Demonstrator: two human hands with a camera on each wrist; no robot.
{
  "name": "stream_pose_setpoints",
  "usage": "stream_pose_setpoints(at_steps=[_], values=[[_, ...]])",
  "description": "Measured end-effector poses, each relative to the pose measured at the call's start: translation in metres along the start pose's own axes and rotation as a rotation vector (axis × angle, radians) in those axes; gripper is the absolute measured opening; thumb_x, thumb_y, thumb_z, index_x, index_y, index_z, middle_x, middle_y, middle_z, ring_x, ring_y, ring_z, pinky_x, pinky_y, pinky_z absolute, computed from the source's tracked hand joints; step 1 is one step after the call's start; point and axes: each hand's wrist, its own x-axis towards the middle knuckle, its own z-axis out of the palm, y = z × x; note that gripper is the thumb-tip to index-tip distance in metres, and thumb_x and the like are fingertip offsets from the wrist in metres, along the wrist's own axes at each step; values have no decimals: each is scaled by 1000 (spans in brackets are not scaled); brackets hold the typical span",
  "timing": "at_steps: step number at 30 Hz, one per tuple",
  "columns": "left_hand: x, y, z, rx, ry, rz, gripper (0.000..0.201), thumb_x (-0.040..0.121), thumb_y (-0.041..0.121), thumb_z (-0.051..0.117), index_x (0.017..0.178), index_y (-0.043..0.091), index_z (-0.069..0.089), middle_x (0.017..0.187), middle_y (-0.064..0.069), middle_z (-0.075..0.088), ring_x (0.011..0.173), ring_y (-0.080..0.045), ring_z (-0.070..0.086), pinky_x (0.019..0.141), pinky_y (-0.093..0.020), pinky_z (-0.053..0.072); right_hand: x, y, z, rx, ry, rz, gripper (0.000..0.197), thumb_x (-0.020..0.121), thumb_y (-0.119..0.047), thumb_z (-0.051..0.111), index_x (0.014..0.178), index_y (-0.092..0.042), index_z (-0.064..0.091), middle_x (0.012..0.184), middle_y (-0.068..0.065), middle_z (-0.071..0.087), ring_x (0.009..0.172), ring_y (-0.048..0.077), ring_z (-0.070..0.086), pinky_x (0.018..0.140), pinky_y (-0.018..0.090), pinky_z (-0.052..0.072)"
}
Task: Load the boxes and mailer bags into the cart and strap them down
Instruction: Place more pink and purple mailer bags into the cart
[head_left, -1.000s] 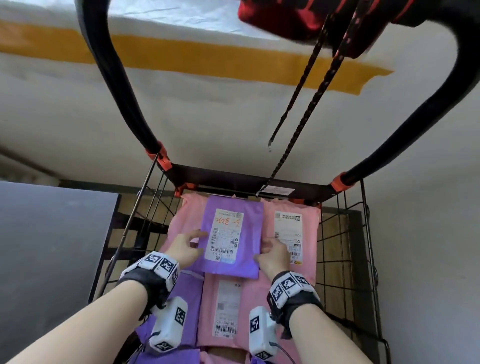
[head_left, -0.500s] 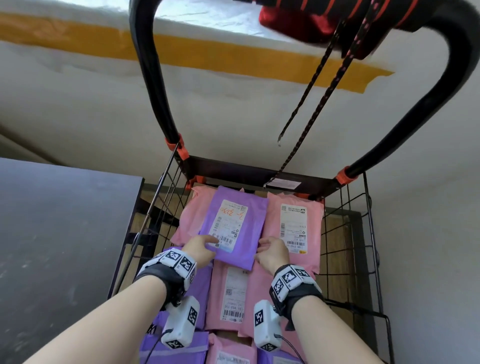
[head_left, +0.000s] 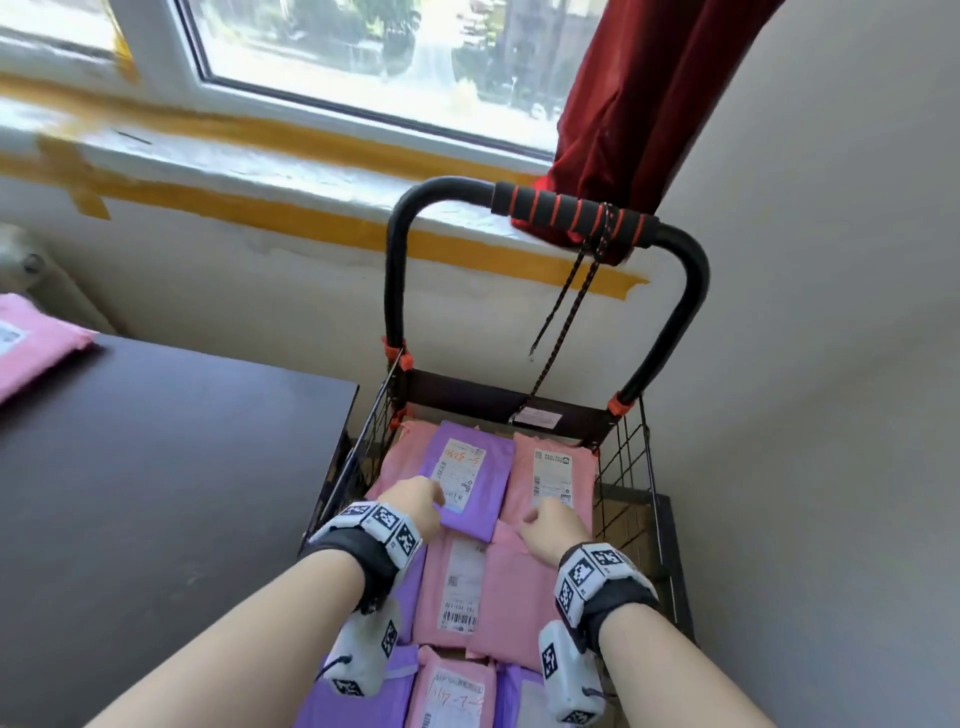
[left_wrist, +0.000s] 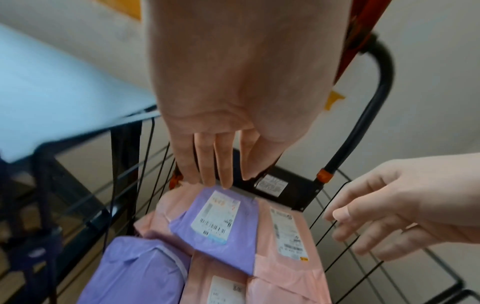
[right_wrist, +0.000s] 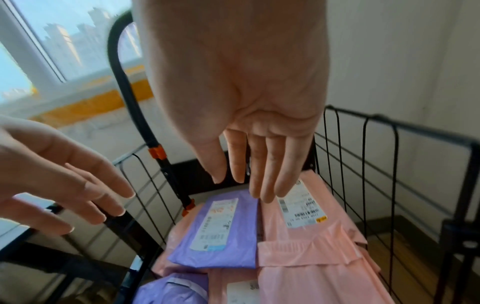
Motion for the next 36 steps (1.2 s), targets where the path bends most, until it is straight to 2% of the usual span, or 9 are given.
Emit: stream_pose_setpoints(at_steps=[3,5,9,12,17,23,32,36], values=[[-59,5,-18,43,99,58,38,89,11,46,125,16,57,129,-7,58,118,-24,56,95,-28,44,-45,-9,-8,-16,57,-117,15,87,-19,54,86,-10,66,90,8,67,91,26,65,78,30,50],[-103,4,-28,61,181,92,38,89,10,46,125,16,58,129,-7,58,118,-24,55,94,-27,44,-76,-15,-11,-28,99,-187,18,84,-17,53,89,-8,68,93,8,69,89,26,64,77,30,52],[-189,-14,-37,64,309,99,36,86,9,47,116,18,63,124,-7,62,116,-26,57,93,-29,45,-143,-31,-6,-60,181,-305,20,85,-18,54,96,-11,69,106,10,68,103,30,63,84,30,49],[-247,-37,-41,34,387,86,34,85,8,46,110,19,67,119,-7,65,111,-27,59,91,-28,47,-188,-45,4,-73,204,-384,25,86,-20,53,102,-9,69,112,10,68,107,29,61,88,31,49],[-314,-83,-45,22,443,34,35,87,9,45,114,16,66,120,-9,65,112,-27,60,94,-30,48,-250,-71,26,-116,206,-470,22,85,-17,54,99,-9,69,110,11,69,108,29,60,87,28,46],[-358,-161,-71,73,506,-58,35,88,12,44,115,20,64,124,-5,62,115,-25,58,97,-30,47,-294,-129,72,-139,181,-503,24,87,-21,55,105,-13,68,112,8,68,109,26,62,85,24,45],[-376,-308,-150,108,534,-76,36,84,14,49,114,26,63,126,-3,60,115,-22,56,101,-33,45,-313,-266,156,-81,181,-548,22,90,-22,54,105,-13,68,115,10,67,110,28,60,92,31,47],[-380,-379,-186,122,481,-77,34,87,12,49,117,18,63,124,-7,61,115,-24,57,98,-30,45,-318,-322,193,-39,190,-512,22,90,-21,55,105,-12,68,114,9,67,109,27,60,91,30,47]])
